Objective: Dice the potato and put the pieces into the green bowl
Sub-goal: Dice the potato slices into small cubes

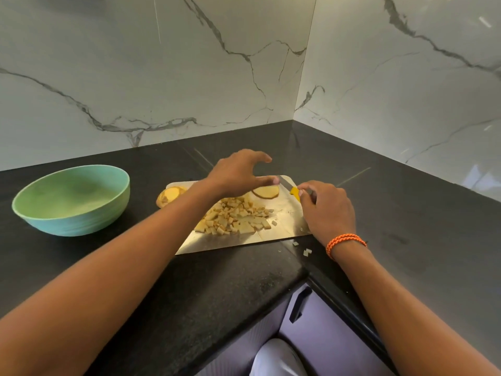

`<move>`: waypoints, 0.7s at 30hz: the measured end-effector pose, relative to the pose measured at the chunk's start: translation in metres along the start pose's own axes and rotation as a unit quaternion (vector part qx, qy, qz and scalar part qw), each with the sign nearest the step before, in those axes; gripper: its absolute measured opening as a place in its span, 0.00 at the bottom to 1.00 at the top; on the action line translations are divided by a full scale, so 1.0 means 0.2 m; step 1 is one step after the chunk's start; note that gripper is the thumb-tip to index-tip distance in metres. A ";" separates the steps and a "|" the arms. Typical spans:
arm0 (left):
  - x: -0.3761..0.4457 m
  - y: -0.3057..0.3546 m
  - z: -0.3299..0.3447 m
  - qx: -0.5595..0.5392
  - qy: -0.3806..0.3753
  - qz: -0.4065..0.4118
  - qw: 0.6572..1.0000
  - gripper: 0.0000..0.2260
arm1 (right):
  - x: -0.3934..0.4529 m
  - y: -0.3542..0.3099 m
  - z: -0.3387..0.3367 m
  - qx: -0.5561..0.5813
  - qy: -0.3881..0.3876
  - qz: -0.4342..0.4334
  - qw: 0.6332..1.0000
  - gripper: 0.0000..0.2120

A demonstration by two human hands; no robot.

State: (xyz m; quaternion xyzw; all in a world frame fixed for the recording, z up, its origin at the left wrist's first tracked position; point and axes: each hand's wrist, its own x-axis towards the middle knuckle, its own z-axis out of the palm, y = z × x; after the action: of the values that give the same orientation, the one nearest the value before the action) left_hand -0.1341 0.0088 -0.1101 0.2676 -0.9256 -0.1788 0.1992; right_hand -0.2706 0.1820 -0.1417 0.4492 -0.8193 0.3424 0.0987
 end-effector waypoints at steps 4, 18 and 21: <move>0.00 -0.07 0.00 0.003 0.018 -0.027 0.999 0.15 | 0.00 -0.01 0.00 -0.014 -0.044 0.003 0.999 0.16; 0.00 -0.10 0.09 0.045 -0.012 -0.044 0.998 0.22 | -0.07 -0.11 -0.04 -0.078 -0.081 -0.059 0.992 0.21; 0.00 -0.11 0.09 0.056 -0.013 -0.036 0.998 0.23 | -0.07 -0.12 -0.03 -0.079 -0.092 -0.063 0.991 0.20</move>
State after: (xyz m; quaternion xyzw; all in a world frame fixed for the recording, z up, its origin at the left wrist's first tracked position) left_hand -0.1344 -0.0045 -0.1355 0.3094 -0.9262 -0.1377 0.1655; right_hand -0.2445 0.1859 -0.1331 0.5201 -0.8197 0.2268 0.0790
